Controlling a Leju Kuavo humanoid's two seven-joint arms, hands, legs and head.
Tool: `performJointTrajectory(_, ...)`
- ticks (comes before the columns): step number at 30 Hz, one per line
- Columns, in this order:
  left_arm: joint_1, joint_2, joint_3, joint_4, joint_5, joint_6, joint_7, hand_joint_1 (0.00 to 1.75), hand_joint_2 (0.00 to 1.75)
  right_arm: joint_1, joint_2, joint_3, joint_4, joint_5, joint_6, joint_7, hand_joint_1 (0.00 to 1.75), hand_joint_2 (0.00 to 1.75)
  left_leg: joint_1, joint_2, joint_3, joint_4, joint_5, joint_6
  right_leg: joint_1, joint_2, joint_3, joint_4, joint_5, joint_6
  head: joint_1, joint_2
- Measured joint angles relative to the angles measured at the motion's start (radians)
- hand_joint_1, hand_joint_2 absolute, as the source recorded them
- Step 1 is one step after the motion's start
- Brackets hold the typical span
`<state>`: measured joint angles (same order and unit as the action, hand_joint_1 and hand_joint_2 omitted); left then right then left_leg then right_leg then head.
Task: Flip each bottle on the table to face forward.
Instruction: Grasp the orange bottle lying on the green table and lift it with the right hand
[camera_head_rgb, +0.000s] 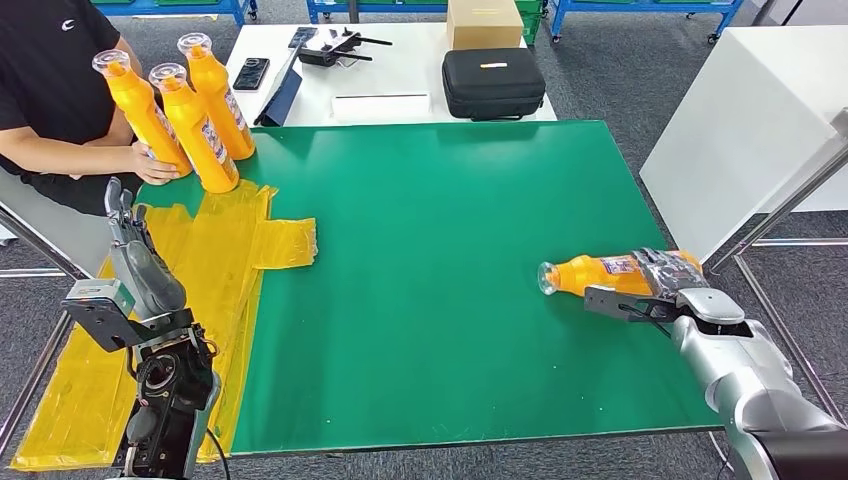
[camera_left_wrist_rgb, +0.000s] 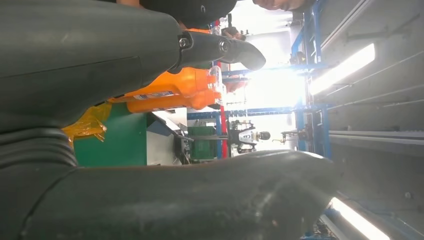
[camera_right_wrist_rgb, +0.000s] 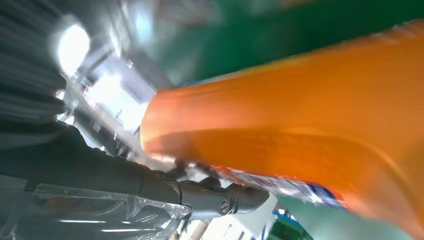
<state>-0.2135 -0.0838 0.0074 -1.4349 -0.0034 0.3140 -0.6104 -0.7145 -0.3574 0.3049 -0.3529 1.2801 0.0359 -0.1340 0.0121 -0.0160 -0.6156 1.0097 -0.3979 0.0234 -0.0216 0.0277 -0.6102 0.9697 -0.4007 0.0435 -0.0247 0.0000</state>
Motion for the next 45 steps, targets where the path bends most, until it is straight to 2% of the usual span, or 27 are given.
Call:
performJointTrajectory(24,-0.015,0.0,-0.023,-0.001,-0.002,-0.001,0.0,0.0,0.0,0.012,0.002,0.005,0.011,0.021,-0.002,0.027,0.0,1.75,0.0,0.0,0.008,0.0,-0.002,0.002,0.0,0.0,0.009,-0.003,-0.001,0.001,0.0,0.0)
performJointTrajectory(26,-0.016,0.0,-0.023,-0.001,-0.002,-0.001,0.0,0.0,0.0,0.022,0.003,0.013,0.011,0.052,-0.045,0.061,0.0,1.75,0.0,-0.001,0.008,0.0,-0.002,0.002,0.001,-0.001,0.009,-0.003,-0.001,0.002,0.0,0.0)
performJointTrajectory(30,-0.017,0.004,-0.026,-0.018,0.007,0.005,0.013,0.0,0.0,0.072,0.017,0.084,0.011,0.204,-0.264,0.214,0.0,1.75,0.001,-0.003,0.005,0.0,-0.001,0.002,0.001,-0.002,0.018,-0.003,0.002,0.003,0.0,0.0)
performJointTrajectory(33,-0.018,0.01,-0.032,-0.032,0.021,-0.001,0.021,0.0,0.0,0.092,0.035,0.138,0.013,0.261,-0.346,0.273,0.0,1.75,0.001,0.0,0.005,0.0,-0.001,0.002,0.001,0.0,0.016,-0.003,0.002,0.003,0.0,0.0)
performJointTrajectory(37,-0.02,0.015,-0.041,-0.045,0.026,-0.004,0.023,0.0,0.0,0.098,0.06,0.185,0.021,0.266,-0.368,0.294,0.0,1.75,0.001,0.001,0.005,0.0,-0.001,0.002,0.001,0.0,0.015,-0.003,0.002,0.002,0.0,0.0)
performJointTrajectory(45,-0.017,0.023,-0.053,-0.073,0.032,-0.001,0.02,0.0,0.0,0.075,0.108,0.253,0.037,0.265,-0.342,0.281,0.03,1.75,0.005,0.016,0.012,0.0,-0.007,-0.004,0.005,0.015,0.017,-0.003,0.004,0.0,0.0,0.0)
